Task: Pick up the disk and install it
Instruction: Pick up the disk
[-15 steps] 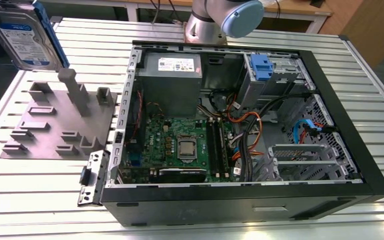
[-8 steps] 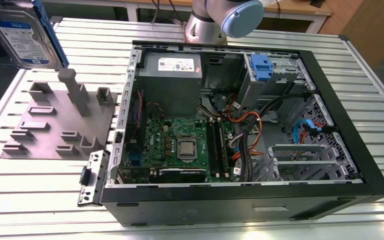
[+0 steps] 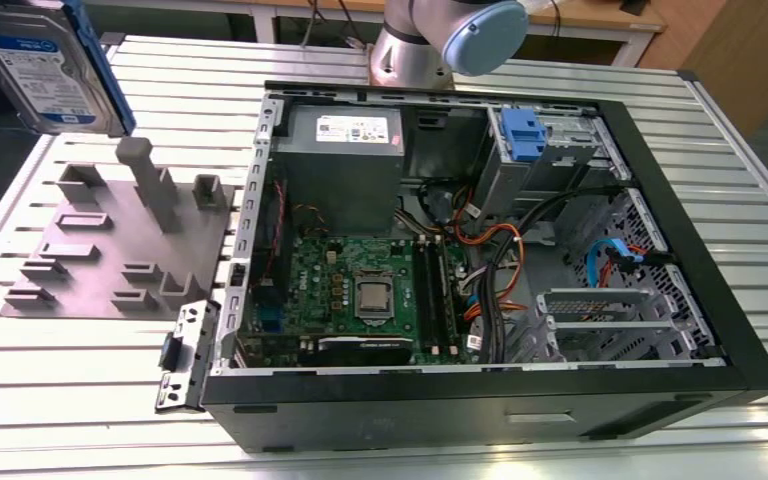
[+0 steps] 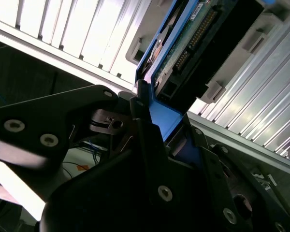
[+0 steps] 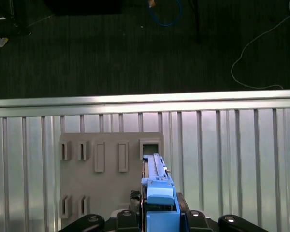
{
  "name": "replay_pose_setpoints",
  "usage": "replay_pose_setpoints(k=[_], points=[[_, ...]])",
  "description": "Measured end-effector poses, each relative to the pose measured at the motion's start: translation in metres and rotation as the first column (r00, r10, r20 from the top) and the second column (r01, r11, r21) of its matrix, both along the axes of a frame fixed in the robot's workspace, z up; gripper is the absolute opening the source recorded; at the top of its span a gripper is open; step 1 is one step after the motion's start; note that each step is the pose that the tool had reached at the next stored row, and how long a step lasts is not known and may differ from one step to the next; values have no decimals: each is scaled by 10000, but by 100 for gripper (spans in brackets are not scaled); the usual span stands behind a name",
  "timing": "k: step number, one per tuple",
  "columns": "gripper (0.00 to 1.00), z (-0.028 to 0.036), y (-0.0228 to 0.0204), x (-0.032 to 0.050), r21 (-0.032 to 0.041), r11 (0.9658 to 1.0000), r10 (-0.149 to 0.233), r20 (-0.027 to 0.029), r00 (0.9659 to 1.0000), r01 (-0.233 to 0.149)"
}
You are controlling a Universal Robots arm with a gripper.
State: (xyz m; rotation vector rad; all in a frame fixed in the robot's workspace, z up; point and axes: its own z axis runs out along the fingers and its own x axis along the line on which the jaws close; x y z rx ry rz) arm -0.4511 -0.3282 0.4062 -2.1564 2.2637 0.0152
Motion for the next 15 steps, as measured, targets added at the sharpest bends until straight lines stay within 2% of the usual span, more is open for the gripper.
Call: replay_pose_setpoints(k=[4,15], points=[[36,52,0,0,0,10000,-3,-1,10000,3],[36,282,0,0,0,10000,-8,-20,10000,8]])
